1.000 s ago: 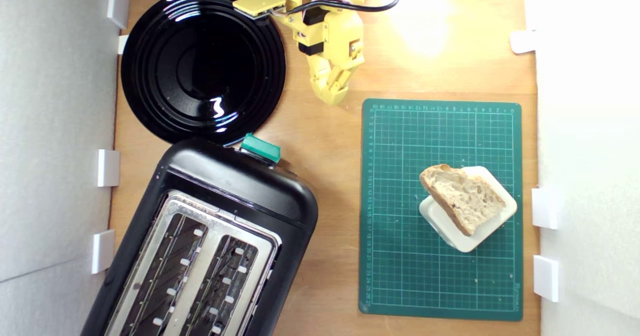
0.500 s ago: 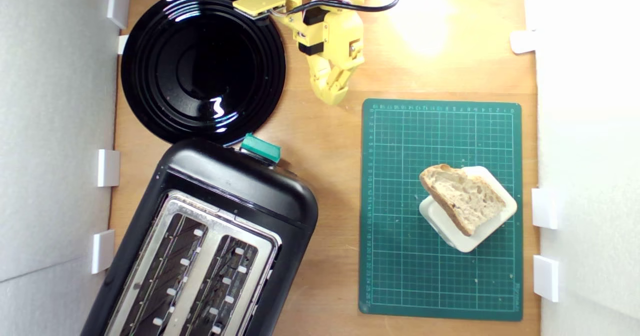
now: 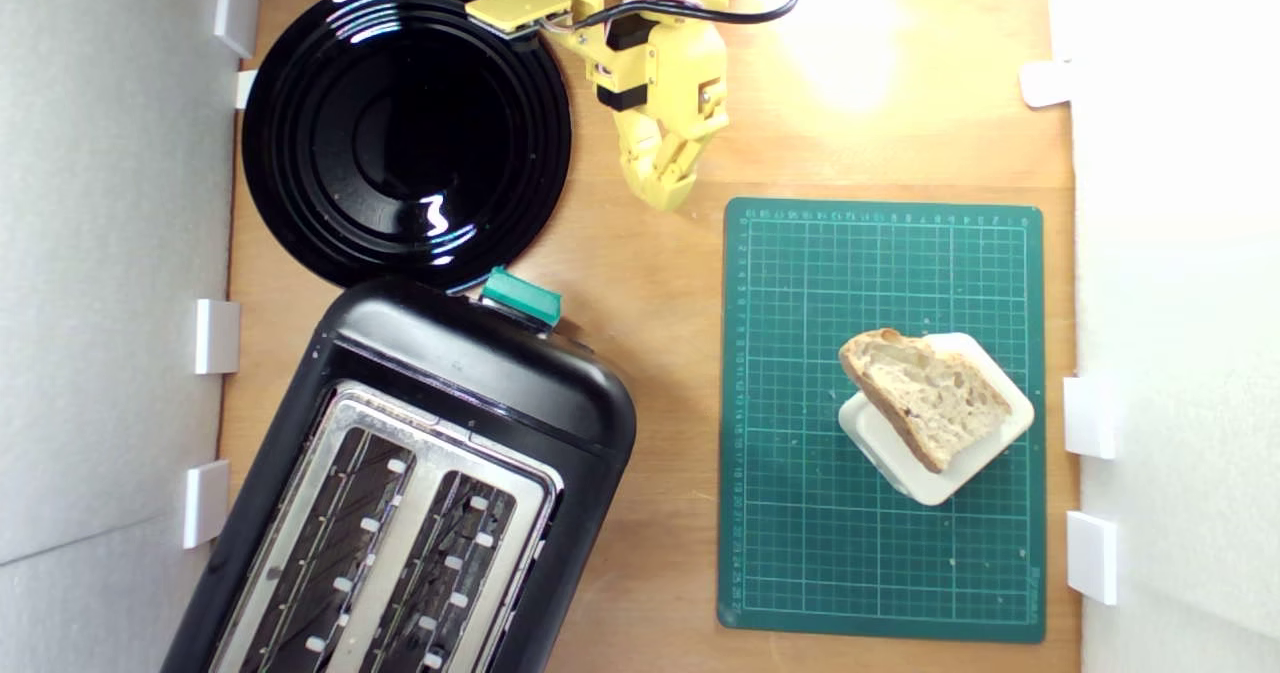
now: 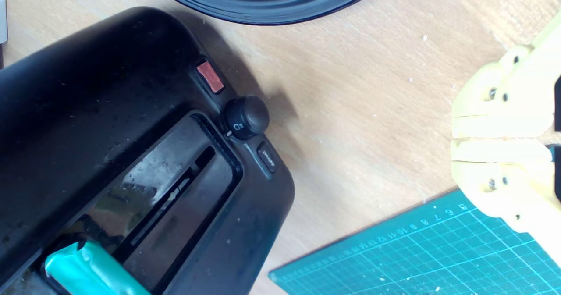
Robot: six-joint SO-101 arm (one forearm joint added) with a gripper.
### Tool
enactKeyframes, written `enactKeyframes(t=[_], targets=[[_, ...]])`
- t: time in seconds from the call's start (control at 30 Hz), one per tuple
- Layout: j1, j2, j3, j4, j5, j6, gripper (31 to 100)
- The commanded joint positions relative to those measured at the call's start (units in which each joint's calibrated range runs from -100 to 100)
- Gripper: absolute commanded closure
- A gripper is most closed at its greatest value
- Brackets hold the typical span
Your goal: Pick bread and place in toaster
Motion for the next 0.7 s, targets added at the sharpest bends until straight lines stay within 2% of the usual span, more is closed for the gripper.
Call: enactKeyframes(t=[0.0, 0.67], targets=[[0.38, -0.18, 0.12, 0.66, 0.28, -0.15, 91.1], [0.22, 0.07, -0.06, -0.06, 0.28, 0.27, 90.5]])
